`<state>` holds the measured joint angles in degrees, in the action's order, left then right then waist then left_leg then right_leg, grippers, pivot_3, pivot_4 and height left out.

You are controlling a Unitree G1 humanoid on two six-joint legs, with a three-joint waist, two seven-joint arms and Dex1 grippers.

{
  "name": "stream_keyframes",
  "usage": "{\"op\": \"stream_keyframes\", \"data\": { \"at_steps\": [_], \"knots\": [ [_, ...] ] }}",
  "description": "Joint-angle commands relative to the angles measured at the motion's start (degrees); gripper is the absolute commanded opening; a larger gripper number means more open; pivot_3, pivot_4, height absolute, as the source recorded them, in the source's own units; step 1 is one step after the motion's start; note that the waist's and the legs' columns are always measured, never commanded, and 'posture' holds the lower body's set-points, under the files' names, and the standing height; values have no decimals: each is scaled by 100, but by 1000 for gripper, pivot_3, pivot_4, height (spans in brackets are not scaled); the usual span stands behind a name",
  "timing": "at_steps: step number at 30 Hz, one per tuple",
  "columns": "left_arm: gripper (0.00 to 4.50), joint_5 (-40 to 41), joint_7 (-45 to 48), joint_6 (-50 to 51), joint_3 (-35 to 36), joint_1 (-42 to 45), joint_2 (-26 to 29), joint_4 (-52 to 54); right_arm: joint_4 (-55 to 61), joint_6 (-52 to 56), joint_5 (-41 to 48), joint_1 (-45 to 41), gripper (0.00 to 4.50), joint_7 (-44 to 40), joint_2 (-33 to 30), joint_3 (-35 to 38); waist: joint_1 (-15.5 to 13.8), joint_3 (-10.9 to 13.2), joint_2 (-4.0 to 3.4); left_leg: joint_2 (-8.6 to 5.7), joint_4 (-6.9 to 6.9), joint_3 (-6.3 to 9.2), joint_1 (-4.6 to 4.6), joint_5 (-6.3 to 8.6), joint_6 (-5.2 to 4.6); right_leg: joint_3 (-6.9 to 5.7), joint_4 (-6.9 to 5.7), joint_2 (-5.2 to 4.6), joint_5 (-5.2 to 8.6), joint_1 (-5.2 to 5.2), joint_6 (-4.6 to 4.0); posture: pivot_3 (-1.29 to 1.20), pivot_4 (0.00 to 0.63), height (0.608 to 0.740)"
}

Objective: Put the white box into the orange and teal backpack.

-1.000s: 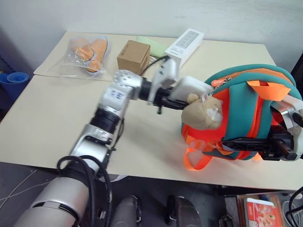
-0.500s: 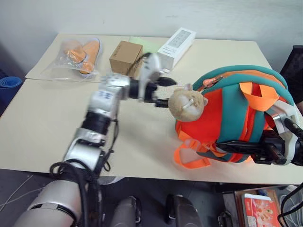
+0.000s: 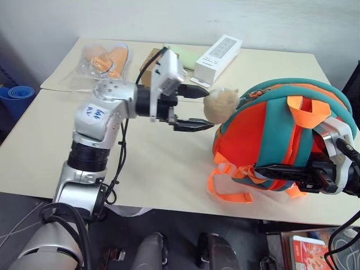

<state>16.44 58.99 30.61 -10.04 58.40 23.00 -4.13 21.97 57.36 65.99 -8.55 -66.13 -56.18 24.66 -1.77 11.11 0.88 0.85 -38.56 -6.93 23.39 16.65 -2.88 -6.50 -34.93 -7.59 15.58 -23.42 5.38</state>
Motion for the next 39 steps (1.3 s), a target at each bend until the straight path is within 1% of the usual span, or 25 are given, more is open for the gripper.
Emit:
{"op": "stream_keyframes", "data": {
  "at_steps": [1, 7, 10, 13, 20, 23, 26, 28, 31, 33, 36, 39],
  "knots": [
    [4471, -456, -284, -658, -214, 167, -148, -347, 88, -40, 176, 47, 0, -21, -8, 126, 23, 0, 0, 0, 0, -1, 0, 0, 0, 0, -1, 1, 0, -1, 0, 0, 150, 740],
    [4471, -647, -440, -1147, -170, 406, -427, -1126, 269, -58, 275, 380, 0, 72, 25, 286, 23, 0, 0, 2, -3, -2, 2, 1, -2, 0, 0, -2, 0, -3, 0, 0, 150, 740],
    [4471, -595, -415, -1275, -94, 499, -539, -1369, 335, -72, 359, 455, 0, 181, 64, 321, 23, 0, 0, 2, -5, -2, 2, 3, -6, 1, 1, -5, 0, -3, 0, 0, 150, 740],
    [3831, -419, -219, -1247, -36, 520, -627, -1423, 401, -94, 424, 507, 0, 291, 102, 338, 23, 0, 0, 2, -4, -2, 2, 3, -6, 1, 0, -6, 0, -3, 0, 0, 150, 740],
    [1708, -452, -9, -1306, -39, 438, -604, -1454, 444, -136, 485, 608, 0, 415, 101, 406, 24, 0, 0, 2, -5, -2, 2, 3, -6, 1, 0, -4, 0, -3, 0, 0, 150, 740],
    [929, -547, -33, -1453, 21, 468, -487, -1646, 425, -164, 567, 651, 0, 495, 115, 513, 23, 0, 0, 2, -5, -2, 2, 3, -6, 1, 0, -5, 0, -3, 0, 0, 150, 740],
    [493, -646, 54, -1566, 78, 479, -163, -1881, 442, -202, 603, 784, 0, 518, 124, 617, 36, 0, 0, 2, -5, -3, 2, 3, -6, 1, -1, -4, 0, -4, 0, 0, 150, 740],
    [400, -707, 138, -1600, 98, 501, 107, -2038, 464, -230, 610, 891, 0, 535, 142, 669, 41, 0, 0, 3, -3, -3, 1, 3, -6, 0, -1, -2, 0, -5, 0, 0, 150, 740],
    [400, -678, 458, -1619, 132, 459, 534, -2148, 516, -277, 611, 1064, 0, 575, 223, 726, 42, 0, 0, 4, -1, -4, 1, 3, -5, -2, -1, 0, 0, -7, 0, 0, 150, 740],
    [400, -790, 603, -1819, 21, 319, 701, -2155, 569, -318, 602, 1136, 0, 626, 301, 710, 37, 0, 0, 4, -1, -5, 1, 3, -5, -5, 0, 0, 0, -7, 0, 0, 150, 740],
    [400, -1158, 702, -2391, -283, -15, 831, -2213, 603, -400, 548, 1179, 0, 683, 383, 622, 35, -1, -1, 2, -3, -7, -1, 4, -6, -1, -1, -4, 0, -5, 0, 0, 150, 740],
    [400, -1804, 568, -3343, -755, -367, 848, -2377, 582, -455, 488, 1171, 0, 699, 398, 545, 30, -1, -1, 2, -2, -7, -3, 5, -7, 7, 0, -7, 0, -4, 0, 0, 150, 740]
  ]
}}
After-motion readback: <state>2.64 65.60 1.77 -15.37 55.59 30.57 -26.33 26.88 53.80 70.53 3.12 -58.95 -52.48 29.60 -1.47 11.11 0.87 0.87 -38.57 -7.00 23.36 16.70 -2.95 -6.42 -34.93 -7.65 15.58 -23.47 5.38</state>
